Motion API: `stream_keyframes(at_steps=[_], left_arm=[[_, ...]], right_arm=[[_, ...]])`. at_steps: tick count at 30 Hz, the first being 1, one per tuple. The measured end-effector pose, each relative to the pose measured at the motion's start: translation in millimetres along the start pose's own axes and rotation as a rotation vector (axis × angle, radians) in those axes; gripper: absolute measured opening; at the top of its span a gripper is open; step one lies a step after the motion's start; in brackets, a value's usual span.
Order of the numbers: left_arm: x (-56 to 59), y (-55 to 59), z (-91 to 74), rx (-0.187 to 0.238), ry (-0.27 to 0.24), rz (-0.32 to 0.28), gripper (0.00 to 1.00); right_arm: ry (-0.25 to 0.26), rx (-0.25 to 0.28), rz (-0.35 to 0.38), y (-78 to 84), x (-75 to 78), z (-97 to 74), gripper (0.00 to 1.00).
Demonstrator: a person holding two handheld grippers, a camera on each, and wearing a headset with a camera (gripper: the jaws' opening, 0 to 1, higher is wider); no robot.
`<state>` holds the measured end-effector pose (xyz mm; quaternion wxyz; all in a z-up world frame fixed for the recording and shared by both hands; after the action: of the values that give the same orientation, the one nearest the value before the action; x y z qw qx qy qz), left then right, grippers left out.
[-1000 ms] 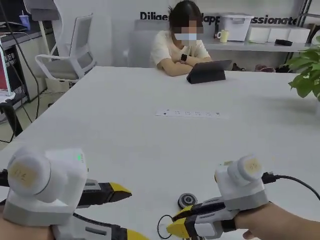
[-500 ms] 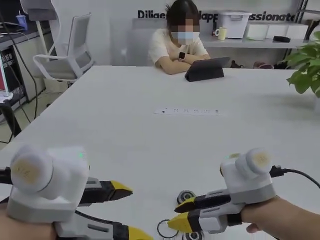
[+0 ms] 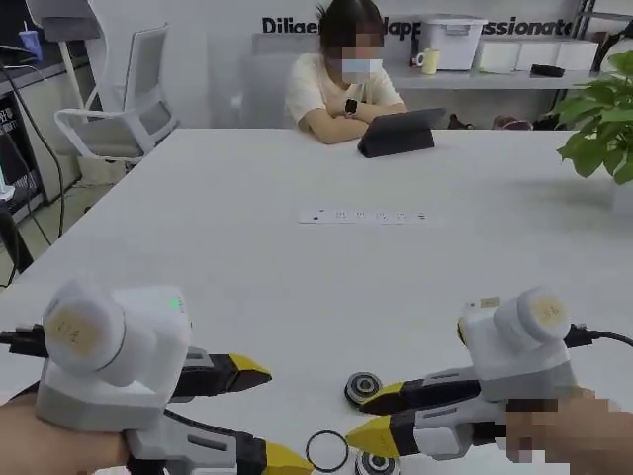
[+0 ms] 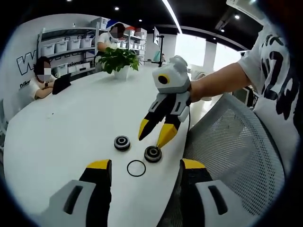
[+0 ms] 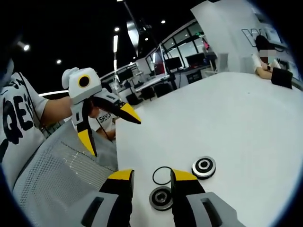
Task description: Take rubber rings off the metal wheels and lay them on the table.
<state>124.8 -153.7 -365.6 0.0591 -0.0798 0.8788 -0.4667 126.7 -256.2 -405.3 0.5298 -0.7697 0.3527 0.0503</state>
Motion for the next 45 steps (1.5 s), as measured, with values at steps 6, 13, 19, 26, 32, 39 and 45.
stream_keyframes(at_steps=[6, 13, 19, 26, 32, 39, 45], left_arm=[[0.5, -2.4, 9.3, -0.01, 0.02, 0.013, 0.55], [1.4, -2.0, 21.3, -0.029, 0.045, 0.027, 0.55], [1.7, -2.3, 31.6, -0.047, 0.061, 0.045, 0.54], [6.0, -1.0, 44.4, -0.065, 0.091, 0.055, 0.52], [9.2, 0.3, 51.1, -0.082, 0.104, 0.074, 0.5], [12.8, 0.2, 61.3, -0.087, 0.122, 0.08, 0.47], [14.7, 1.6, 67.5, -0.099, 0.133, 0.091, 0.45]], right_arm=[[0.014, 0.01, 0.003, 6.8, 1.7, -9.6, 0.29], [0.031, 0.003, 0.017, 20.0, 5.8, -15.6, 0.3], [0.049, -0.016, 0.009, 30.5, 9.0, -20.2, 0.3], [0.066, -0.037, 0.004, 43.0, 13.3, -22.9, 0.3], [0.077, -0.042, 0.007, 48.8, 15.4, -22.9, 0.29], [0.084, -0.056, -0.009, 55.9, 18.1, -16.5, 0.27], [0.086, -0.049, -0.018, 57.8, 19.3, -10.9, 0.24]])
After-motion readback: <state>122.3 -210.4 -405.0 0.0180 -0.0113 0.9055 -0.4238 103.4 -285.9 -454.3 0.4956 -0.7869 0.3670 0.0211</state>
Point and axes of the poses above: the centre of the closed fingertips' face, and the gripper's own axes: z roughly forward along the fingers, x roughly to its right, y roughly out of its underside, the point moved 3 cm from there along -z, roughly backward along the fingers, and after that the axes turned 6 degrees about z, right-handed, at the moved point
